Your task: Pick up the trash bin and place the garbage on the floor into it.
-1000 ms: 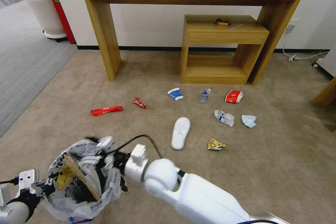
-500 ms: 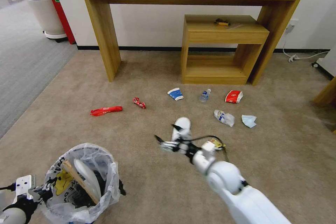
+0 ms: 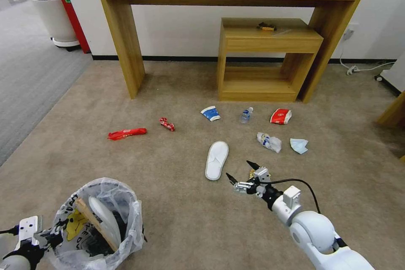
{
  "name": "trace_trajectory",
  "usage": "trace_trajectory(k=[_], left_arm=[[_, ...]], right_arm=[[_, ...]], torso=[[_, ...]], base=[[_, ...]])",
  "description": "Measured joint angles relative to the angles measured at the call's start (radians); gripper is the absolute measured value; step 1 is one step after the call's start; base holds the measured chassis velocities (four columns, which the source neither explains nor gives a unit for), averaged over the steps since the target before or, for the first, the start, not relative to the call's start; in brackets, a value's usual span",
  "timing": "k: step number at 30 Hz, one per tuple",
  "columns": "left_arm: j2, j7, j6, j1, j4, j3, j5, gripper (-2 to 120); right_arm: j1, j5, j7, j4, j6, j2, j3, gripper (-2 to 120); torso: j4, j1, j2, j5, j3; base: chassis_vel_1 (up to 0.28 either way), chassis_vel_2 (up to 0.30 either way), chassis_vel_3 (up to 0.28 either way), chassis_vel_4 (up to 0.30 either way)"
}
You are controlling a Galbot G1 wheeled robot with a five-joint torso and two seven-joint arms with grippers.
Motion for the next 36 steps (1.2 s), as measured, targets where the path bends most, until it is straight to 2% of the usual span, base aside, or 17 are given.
trace_trajectory(k=[10, 12, 17, 19, 22, 25, 30, 31, 36], left_arm=[[-0.007, 0.013, 0.0, 0.011, -0.001, -0.008, 0.0, 0], [-0.009, 0.016, 0.0, 0.014, -0.003, -0.012, -0.001, 0], [-0.014, 0.017, 0.0, 0.014, -0.008, -0.011, -0.001, 0], [-0.02, 0.018, 0.0, 0.014, -0.01, -0.009, -0.001, 0], [-0.023, 0.018, 0.0, 0.015, -0.011, -0.009, -0.001, 0], [-0.024, 0.022, 0.0, 0.017, -0.011, -0.013, -0.001, 0], [-0.024, 0.02, 0.0, 0.019, -0.008, -0.025, -0.002, 0], [-0.024, 0.021, 0.0, 0.019, -0.002, -0.031, -0.001, 0], [-0.029, 0.036, 0.0, 0.028, 0.016, -0.063, 0.0, 0]], right_arm=[[0.017, -0.02, 0.0, -0.035, 0.008, 0.028, -0.013, 100], [0.023, -0.028, 0.0, -0.054, 0.012, 0.035, -0.013, 100], [0.037, -0.04, -0.003, -0.093, 0.023, 0.041, -0.008, 100], [0.048, -0.038, -0.005, -0.118, 0.028, 0.039, -0.007, 100], [0.071, -0.035, -0.004, -0.16, 0.039, 0.042, -0.011, 100], [0.118, -0.014, -0.013, -0.227, 0.032, 0.047, -0.036, 100], [0.155, 0.006, -0.043, -0.267, 0.001, 0.041, -0.078, 100], [0.179, 0.001, -0.072, -0.293, -0.008, 0.038, -0.1, 100], [0.287, -0.052, -0.137, -0.416, -0.01, 0.068, -0.188, 100]], torso=[[0.0001, 0.0, 0.0, 0.0005, 0.0], [-0.0003, 0.0, 0.0, -0.0006, 0.0], [0.0, 0.0, 0.0, 0.0006, 0.0], [-0.0004, 0.0, 0.0, -0.0009, 0.0], [-0.0003, 0.0, 0.0, 0.0002, 0.0], [-0.0003, 0.0, 0.0, 0.0001, 0.0], [0.0, 0.0, 0.0, 0.0003, 0.0], [-0.0001, 0.0, 0.0, -0.0009, 0.0], [0.0001, 0.0, 0.0, -0.0004, 0.0]], base=[[-0.202, -0.206, 0.201, 0.19], [-0.256, -0.279, 0.264, 0.272], [-0.295, -0.293, 0.281, 0.292], [-0.315, -0.312, 0.33, 0.298], [-0.3, -0.289, 0.295, 0.274], [-0.191, -0.202, 0.198, 0.174], [-0.03, -0.067, 0.054, 0.039], [0.045, 0.051, -0.056, -0.035], [0.048, 0.035, -0.038, -0.04]])
